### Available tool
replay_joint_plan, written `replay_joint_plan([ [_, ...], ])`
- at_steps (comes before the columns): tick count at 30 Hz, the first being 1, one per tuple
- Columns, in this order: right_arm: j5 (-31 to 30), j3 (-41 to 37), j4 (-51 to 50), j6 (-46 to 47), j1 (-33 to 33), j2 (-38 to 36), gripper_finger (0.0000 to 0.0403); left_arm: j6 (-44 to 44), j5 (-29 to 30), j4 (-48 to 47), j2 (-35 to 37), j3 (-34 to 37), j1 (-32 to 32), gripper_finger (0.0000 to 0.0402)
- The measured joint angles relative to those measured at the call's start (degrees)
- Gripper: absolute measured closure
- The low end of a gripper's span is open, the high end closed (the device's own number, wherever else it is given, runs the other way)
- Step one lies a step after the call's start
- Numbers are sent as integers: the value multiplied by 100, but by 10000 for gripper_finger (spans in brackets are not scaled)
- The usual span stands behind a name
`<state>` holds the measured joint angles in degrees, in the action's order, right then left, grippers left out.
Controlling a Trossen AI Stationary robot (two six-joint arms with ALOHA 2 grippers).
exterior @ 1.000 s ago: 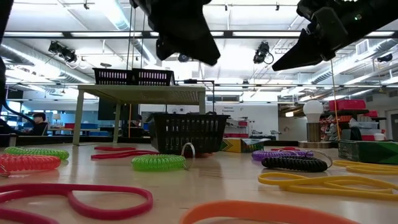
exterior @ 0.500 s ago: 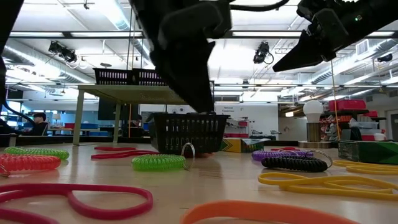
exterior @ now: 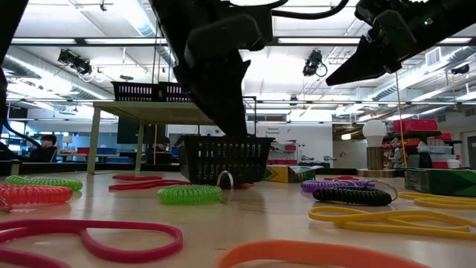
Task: Pick & Place Office Desk Supplies
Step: Put the black bin on the shelf
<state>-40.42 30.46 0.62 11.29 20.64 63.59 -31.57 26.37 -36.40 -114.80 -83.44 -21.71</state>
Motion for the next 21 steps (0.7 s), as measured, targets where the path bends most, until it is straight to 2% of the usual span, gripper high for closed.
replay_joint_plan([
  [4,0,0,4,-1,0,0,392,-12,48,11,-77,-2,23,237],
  [7,0,0,4,-1,0,-2,392,-15,-80,11,-182,11,39,247],
  [12,-33,0,-15,-12,0,0,392,-6,-190,-8,-241,2,28,295],
  [18,-50,0,1,-20,0,-1,392,208,-356,-101,-247,7,-53,383],
  [21,-50,0,4,-20,0,-2,392,381,-362,-120,-172,9,-135,389],
])
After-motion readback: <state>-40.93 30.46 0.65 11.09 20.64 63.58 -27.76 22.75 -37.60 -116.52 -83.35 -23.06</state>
